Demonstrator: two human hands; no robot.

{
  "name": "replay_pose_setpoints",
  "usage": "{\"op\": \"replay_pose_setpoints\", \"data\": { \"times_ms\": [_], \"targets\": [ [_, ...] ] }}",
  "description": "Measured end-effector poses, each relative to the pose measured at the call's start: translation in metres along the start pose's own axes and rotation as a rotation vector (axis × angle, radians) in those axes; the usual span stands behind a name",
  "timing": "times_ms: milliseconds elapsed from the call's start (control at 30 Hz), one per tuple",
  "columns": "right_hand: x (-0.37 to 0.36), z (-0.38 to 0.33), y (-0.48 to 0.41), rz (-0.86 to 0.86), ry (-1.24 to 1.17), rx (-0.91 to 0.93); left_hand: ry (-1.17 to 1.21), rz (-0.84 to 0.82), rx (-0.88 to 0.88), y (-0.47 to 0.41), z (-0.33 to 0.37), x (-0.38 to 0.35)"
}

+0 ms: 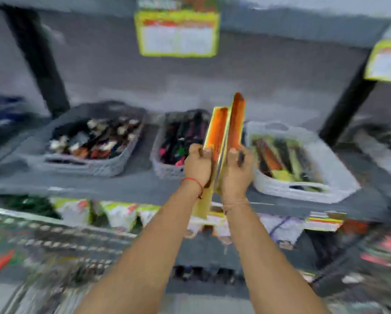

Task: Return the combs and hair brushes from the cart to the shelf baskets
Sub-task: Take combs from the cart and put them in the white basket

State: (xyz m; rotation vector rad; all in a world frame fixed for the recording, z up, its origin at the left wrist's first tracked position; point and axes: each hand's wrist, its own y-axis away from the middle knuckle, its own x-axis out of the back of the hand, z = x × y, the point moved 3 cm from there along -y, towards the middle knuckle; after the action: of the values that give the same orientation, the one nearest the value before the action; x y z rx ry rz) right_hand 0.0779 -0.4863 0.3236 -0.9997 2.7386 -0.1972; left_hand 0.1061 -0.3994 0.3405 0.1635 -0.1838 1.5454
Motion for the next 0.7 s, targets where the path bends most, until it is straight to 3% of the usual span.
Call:
{"op": "replay_pose_setpoints", "data": {
  "times_ms": [100, 267, 500, 700],
  "targets": [
    [0.045, -0.009, -0.066, -0.092, 0.105, -0.085, -0.025, -0.074, -0.013, -0.007, 0.037, -0.064],
    [0.125, -0.019, -0.162, -0.043, 0.515, 0.002, -0.125, -0.149, -0.016, -0.029, 0.08, -0.163],
    [0.174, 0.019, -0.221, -0.308, 0.844, -0.09, -0.725, -0.349, 0.072, -0.056, 0.041, -0.231],
    [0.175, 0.049, -0.231, -0.358, 1.127, -0.075, -1.089, -0.296, -0.026, -0.059, 0.03, -0.243]
  ]
}}
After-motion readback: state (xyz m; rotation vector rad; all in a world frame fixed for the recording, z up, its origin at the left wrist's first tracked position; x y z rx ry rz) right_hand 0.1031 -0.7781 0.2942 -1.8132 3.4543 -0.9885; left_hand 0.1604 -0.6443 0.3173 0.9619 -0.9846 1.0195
